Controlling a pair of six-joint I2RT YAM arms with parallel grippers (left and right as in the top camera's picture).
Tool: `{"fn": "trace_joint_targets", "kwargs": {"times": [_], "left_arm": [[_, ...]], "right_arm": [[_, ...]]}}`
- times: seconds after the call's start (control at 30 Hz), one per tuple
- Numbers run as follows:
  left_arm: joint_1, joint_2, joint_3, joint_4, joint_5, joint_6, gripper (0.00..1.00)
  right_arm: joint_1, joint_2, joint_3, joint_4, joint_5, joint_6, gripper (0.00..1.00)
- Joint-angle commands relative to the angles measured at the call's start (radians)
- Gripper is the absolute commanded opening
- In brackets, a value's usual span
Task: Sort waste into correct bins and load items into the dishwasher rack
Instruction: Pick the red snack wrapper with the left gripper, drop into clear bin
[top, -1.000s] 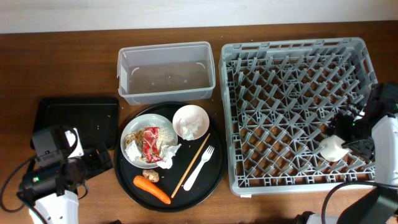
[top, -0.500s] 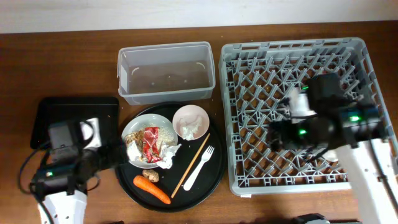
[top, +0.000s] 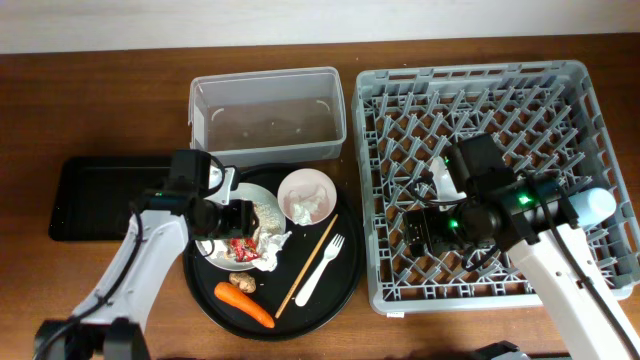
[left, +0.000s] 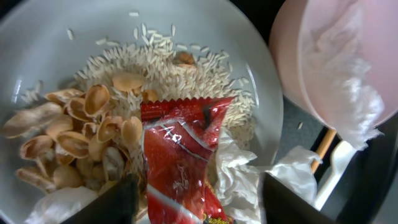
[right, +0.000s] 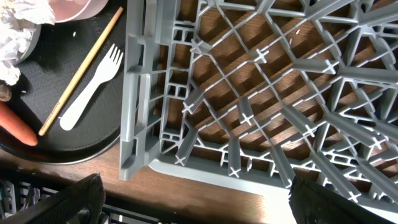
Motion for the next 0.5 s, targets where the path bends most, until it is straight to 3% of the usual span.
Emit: {"fn": "trace_joint_targets", "kwargs": {"times": [0.0,0.07,0.1,0.17,0.33,0.47], "left_arm": [[-0.003,0.023,0.008,-0.002,0.019,0.005,0.47],[-0.003,0.023,0.007,-0.019,0.019,0.005,0.41],[-0.003,0.023,0.006,-0.029,0.019,0.005,0.33],[-0.003,0.023,0.004,-0.039,0.019,0.005,0.02],[-0.002,-0.003,0.109,-0.057,-0.002,0.008,0.01],[0.014,-0.108,0.258,-0.102,-0.206,0.009,0.01]], "right_arm": [[0.006,-0.008,-0.006,0.0,0.005,0.008,0.98],[0.006,-0.008,-0.006,0.0,0.005,0.008,0.98],[0.006,-0.008,-0.006,0.0,0.005,0.008,0.98],[0.006,-0.008,-0.006,0.0,0.005,0.008,0.98],[0.006,-0.008,-0.006,0.0,0.009,0.008,0.98],[0.005,-0.008,-0.006,0.0,0.013,0.008,0.98]]}}
